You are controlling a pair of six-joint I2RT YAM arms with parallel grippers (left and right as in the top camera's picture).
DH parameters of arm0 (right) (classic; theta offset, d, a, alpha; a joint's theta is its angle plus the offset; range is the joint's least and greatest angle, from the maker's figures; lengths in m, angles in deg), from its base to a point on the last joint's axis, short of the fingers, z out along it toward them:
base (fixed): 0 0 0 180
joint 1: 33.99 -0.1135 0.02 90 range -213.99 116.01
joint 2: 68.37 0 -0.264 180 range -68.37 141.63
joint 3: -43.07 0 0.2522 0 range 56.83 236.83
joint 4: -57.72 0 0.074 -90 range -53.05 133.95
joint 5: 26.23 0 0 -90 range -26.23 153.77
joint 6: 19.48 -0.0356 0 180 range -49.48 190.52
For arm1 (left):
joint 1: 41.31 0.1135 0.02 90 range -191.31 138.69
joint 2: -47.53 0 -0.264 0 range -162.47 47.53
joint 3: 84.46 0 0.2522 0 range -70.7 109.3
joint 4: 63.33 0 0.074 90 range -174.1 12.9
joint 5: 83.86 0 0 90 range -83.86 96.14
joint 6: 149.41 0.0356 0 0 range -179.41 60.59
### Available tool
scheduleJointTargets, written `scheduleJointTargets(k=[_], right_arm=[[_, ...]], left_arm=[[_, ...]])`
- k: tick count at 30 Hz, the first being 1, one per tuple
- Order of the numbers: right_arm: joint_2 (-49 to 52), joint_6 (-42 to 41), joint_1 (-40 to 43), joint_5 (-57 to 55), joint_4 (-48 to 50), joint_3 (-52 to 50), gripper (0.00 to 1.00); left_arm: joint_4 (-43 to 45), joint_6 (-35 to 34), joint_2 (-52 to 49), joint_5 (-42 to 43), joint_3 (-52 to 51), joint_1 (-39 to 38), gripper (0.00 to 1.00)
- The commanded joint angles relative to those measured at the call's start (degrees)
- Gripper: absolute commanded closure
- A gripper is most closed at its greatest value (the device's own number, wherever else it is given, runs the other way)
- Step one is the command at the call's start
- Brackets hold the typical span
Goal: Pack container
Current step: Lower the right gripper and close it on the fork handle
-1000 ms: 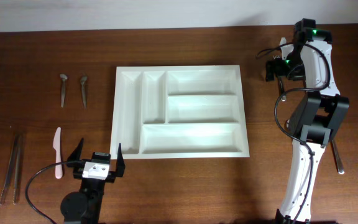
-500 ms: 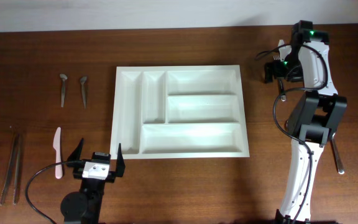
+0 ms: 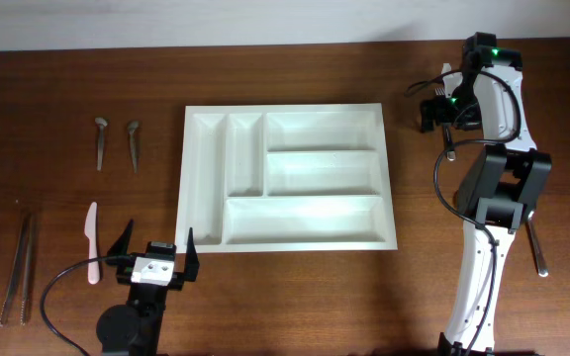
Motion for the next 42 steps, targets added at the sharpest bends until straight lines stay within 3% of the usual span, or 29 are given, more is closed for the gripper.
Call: scheduleJointTargets(k=[1,9,15,18,22,25,39,42], right_arm=[[2.05,0.63,0.07,-0.48,0.17,0.11,0.04],[2.05,1.03,0.04,-0.50,1.05,0.11,0.32],[2.05,1.03,0.04,-0.50,1.66,0.11,0.35],[2.05,1.05,0.07,-0.52,2.10,0.11,0.46],[2.05,1.03,0.07,-0.52,3.19,0.11,0.54],[2.05,1.03,0.04,-0.52,3.45,0.11,0.55],[2.05,1.03,0.07,-0.96,3.78,0.11,0.83],[2.05,1.03,0.04,-0.96,3.74,0.11,0.84]], left_arm=[[-0.17,0.46,0.33,-0.20,-0.35,0.33,0.01],[-0.17,0.46,0.33,-0.20,-0.35,0.33,0.01],[-0.17,0.46,0.33,-0.20,-0.37,0.33,0.01],[-0.17,0.46,0.33,-0.20,-0.35,0.33,0.01],[-0.17,0.48,0.33,-0.20,-0.35,0.33,0.01],[-0.17,0.46,0.33,-0.20,-0.35,0.33,0.01],[-0.17,0.48,0.33,-0.20,-0.37,0.33,0.01],[-0.17,0.46,0.33,-0.20,-0.35,0.33,0.01]])
